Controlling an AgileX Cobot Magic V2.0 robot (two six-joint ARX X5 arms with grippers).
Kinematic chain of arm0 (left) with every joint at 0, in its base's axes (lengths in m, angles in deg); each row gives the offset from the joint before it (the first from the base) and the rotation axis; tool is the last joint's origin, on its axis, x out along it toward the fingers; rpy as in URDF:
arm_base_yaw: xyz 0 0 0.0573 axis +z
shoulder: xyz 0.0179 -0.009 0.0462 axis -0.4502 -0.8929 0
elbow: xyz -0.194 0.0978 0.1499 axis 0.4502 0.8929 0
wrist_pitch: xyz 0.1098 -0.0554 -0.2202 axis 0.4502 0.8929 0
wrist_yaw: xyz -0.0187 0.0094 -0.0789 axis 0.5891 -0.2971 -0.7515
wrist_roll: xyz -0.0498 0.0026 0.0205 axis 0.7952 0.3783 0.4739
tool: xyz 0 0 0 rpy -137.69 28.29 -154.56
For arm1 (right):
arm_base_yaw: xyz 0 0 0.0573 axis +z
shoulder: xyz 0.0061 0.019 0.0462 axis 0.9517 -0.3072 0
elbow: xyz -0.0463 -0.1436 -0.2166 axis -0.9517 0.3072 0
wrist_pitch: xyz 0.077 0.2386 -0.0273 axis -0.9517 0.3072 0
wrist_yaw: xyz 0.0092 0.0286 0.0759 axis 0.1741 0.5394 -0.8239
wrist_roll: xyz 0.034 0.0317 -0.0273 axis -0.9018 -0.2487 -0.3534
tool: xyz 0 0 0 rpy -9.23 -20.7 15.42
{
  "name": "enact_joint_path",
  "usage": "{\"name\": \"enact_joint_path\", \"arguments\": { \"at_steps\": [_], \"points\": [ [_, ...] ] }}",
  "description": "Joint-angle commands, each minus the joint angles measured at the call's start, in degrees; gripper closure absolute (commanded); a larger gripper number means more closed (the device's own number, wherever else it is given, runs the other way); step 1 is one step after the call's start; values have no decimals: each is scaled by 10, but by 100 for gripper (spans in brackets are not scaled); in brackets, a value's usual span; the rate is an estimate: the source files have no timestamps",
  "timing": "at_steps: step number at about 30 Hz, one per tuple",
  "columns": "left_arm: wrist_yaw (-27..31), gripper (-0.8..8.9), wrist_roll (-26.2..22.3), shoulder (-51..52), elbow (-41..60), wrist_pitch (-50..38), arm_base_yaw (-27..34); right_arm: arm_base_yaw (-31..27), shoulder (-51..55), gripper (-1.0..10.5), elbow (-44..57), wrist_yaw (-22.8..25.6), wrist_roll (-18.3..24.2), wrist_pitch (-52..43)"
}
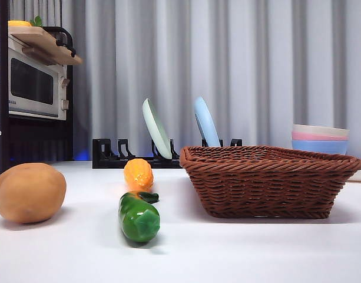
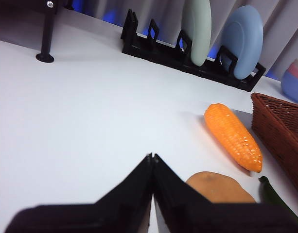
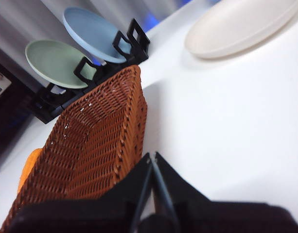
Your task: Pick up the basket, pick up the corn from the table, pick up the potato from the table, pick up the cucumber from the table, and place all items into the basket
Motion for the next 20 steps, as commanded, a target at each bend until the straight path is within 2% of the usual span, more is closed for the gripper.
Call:
{"name": "enact_joint_path", "arguments": {
  "at_steps": [1, 5, 13, 16, 20],
  "points": [
    [-10, 819, 7, 1, -11, -2, 0, 0, -1, 956, -21, -1, -2, -5],
    [-10, 819, 7, -3, -38, 11, 0, 0, -24, 956, -54, 0, 12, 1],
    [-11, 819, -35, -79, -122, 28, 0, 0, -163, 955, -169, -4, 89, 34],
    [-15, 820, -52, -130, -158, 28, 0, 0, -229, 955, -224, -32, 124, 50],
    [-56, 819, -77, -209, -207, 29, 0, 0, -317, 954, -297, -71, 162, 81]
  ]
}}
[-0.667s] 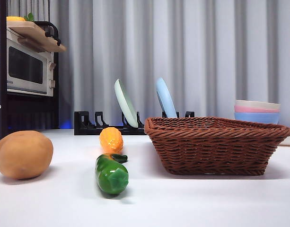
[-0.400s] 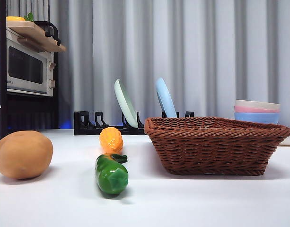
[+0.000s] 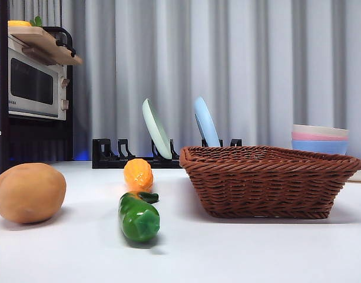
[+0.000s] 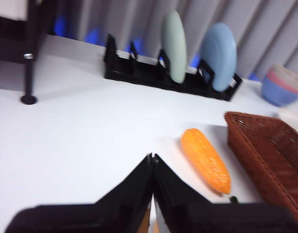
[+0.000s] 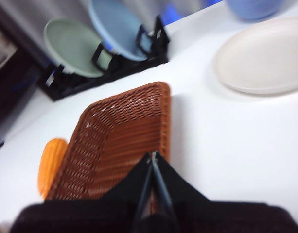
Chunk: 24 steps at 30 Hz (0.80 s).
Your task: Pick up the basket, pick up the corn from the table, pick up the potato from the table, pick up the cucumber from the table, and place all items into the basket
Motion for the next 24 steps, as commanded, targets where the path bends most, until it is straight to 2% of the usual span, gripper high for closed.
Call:
{"name": "enact_joint_path", "arguments": {
  "at_steps": [1, 8, 12, 13, 15, 17, 18, 24],
  "points": [
    [-37, 820, -33, -57, -33, 0, 0, 0, -67, 954, -53, -28, 52, 26],
    [-165, 819, -60, -210, -140, 45, 0, 0, -218, 946, -169, -94, 140, 139],
    [-204, 813, -82, -280, -190, 89, 0, 0, -269, 932, -195, -118, 155, 161],
    [-204, 805, -85, -292, -200, 97, 0, 0, -277, 886, -196, -121, 156, 161],
    [-202, 700, -90, -310, -213, 107, 0, 0, -287, 734, -198, -124, 157, 160],
    [-200, 498, -89, -319, -219, 107, 0, 0, -296, 583, -198, -122, 157, 157],
    [-199, 449, -89, -320, -220, 107, 0, 0, -299, 550, -198, -121, 157, 153],
    [-198, 437, -89, -320, -220, 107, 0, 0, -335, 537, -213, -76, 157, 119]
  ]
}}
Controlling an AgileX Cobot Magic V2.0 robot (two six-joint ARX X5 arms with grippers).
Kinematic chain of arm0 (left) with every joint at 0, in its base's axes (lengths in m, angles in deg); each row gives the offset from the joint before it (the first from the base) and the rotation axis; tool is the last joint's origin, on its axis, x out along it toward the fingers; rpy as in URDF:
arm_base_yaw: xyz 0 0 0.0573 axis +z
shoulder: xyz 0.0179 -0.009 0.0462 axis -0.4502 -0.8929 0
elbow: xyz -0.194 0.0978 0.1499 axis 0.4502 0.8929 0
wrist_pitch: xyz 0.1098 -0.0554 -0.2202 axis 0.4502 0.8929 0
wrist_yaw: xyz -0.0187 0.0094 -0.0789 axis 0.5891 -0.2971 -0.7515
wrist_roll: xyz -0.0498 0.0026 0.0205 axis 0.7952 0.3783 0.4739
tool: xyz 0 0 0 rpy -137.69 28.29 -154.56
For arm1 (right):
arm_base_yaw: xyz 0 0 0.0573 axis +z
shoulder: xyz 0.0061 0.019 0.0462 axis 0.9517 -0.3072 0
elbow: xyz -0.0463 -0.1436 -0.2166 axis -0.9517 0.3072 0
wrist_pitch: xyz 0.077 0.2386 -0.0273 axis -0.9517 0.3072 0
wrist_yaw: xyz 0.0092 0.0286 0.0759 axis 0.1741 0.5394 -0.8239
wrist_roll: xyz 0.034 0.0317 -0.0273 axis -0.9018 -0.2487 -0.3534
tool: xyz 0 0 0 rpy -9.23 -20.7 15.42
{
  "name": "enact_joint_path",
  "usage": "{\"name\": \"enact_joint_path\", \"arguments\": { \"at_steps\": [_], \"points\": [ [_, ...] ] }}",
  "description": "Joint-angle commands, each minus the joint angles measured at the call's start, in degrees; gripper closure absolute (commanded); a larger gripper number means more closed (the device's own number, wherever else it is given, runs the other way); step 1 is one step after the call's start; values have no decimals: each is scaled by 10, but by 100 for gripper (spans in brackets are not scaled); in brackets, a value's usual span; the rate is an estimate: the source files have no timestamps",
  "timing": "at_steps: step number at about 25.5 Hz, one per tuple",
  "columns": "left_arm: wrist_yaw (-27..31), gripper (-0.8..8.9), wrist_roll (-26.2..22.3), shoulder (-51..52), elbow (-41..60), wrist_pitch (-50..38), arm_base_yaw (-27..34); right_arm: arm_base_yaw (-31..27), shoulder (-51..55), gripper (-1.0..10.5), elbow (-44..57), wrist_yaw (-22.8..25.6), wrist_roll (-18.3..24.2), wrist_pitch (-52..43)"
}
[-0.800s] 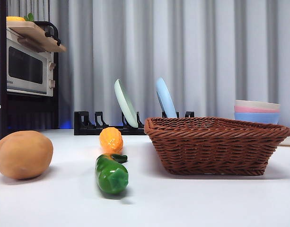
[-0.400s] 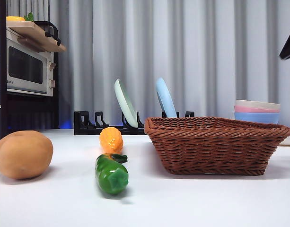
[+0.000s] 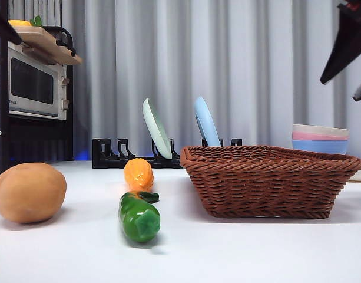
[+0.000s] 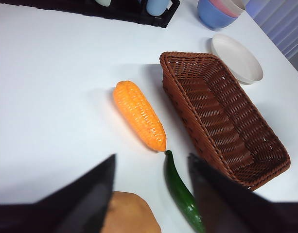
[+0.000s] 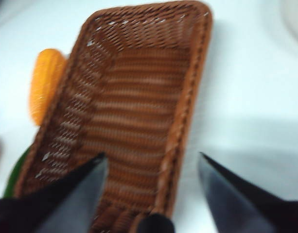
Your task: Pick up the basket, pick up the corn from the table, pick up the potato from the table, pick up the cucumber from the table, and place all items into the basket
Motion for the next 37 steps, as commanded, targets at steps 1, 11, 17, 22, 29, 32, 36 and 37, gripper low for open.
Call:
{"name": "enact_joint_path", "arguments": {
  "at_steps": [1, 11, 17, 22, 29, 32, 36, 37],
  "points": [
    [-1, 437, -10, 0, 0, 0, 0, 0, -30, 537, -19, 14, 5, -10],
    [0, 437, -10, 0, 0, 5, 0, 0, -226, 539, -124, 23, 18, -9],
    [0, 437, -10, 0, 0, 9, 0, 0, -324, 545, -149, -23, 17, -17],
    [0, 438, -10, 0, 0, 11, 0, 0, -363, 804, -149, -35, 17, -23],
    [0, 437, -6, 0, 0, 18, -2, 0, -348, 963, -149, -36, -2, -21],
    [0, 437, 14, -3, 0, 5, -18, 0, -303, 963, -149, -36, -16, -17],
    [26, 436, 66, -26, 0, -58, -71, 0, -211, 963, -149, -35, -35, -7],
    [54, 436, 74, -37, -2, -64, -89, 0, -187, 963, -149, -35, -37, 0]
  ]
}}
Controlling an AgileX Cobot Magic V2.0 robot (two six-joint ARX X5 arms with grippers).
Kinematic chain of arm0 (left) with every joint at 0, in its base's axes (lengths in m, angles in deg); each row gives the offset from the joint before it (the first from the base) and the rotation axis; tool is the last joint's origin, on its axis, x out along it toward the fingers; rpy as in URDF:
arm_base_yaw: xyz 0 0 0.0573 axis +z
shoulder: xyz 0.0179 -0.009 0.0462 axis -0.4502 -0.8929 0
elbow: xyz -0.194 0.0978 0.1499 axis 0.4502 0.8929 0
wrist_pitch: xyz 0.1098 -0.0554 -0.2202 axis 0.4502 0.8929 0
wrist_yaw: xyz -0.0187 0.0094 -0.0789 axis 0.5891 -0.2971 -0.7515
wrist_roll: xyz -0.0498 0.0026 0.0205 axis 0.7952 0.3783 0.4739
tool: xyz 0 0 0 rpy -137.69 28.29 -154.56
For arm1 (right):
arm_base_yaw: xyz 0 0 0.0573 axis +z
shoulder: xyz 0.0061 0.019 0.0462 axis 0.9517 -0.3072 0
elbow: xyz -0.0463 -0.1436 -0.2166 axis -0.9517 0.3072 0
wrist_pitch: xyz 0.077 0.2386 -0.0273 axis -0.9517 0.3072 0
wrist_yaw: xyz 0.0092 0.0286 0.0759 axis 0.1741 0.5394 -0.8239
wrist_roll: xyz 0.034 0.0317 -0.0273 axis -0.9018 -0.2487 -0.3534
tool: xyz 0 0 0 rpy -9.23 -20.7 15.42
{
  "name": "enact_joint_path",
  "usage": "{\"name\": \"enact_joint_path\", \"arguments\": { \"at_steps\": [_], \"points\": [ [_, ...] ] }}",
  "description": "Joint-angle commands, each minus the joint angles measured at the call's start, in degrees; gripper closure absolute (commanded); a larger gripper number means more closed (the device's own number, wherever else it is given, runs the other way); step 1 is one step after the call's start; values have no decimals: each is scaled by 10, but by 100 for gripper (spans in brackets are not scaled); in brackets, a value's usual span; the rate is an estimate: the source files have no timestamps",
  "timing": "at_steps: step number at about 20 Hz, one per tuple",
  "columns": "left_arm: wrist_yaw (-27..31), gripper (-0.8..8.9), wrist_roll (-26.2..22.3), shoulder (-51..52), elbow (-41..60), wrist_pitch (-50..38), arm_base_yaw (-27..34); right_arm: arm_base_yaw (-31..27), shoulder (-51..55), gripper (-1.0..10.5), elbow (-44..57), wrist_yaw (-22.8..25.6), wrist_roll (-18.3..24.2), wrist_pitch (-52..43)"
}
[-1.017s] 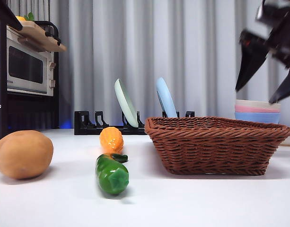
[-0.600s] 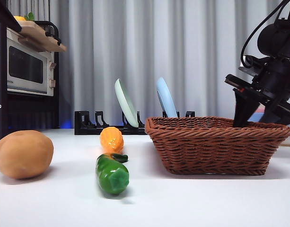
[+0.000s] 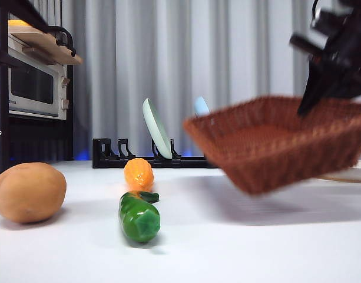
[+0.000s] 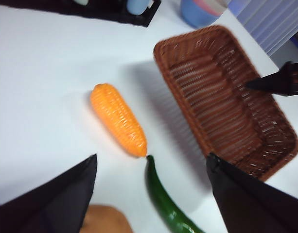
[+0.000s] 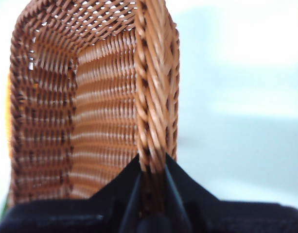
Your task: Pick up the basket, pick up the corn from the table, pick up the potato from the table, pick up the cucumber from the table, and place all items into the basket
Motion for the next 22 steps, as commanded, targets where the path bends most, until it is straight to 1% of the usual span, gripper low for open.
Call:
{"name": "enact_joint_path", "arguments": {
  "at_steps": [1, 4, 8, 12, 14, 17, 22],
  "points": [
    [58, 436, 34, -28, -6, -8, -38, 0, 56, 963, 0, -5, -16, 10],
    [113, 436, 34, -97, -38, -7, -90, 0, 122, 963, 0, -5, -19, 19],
    [179, 436, 32, -228, -123, 6, -153, 0, 193, 963, 0, -3, -25, 21],
    [236, 436, 29, -368, -230, 45, -197, 0, 236, 963, 0, -3, -25, 37],
    [265, 436, 28, -428, -276, 62, -209, 0, 247, 962, 0, -2, -25, 52],
    [274, 437, 28, -503, -325, 64, -216, 0, 257, 958, 0, -2, -24, 63],
    [276, 438, 30, -558, -341, 59, -216, 0, 259, 958, 0, 0, -24, 62]
  ]
}}
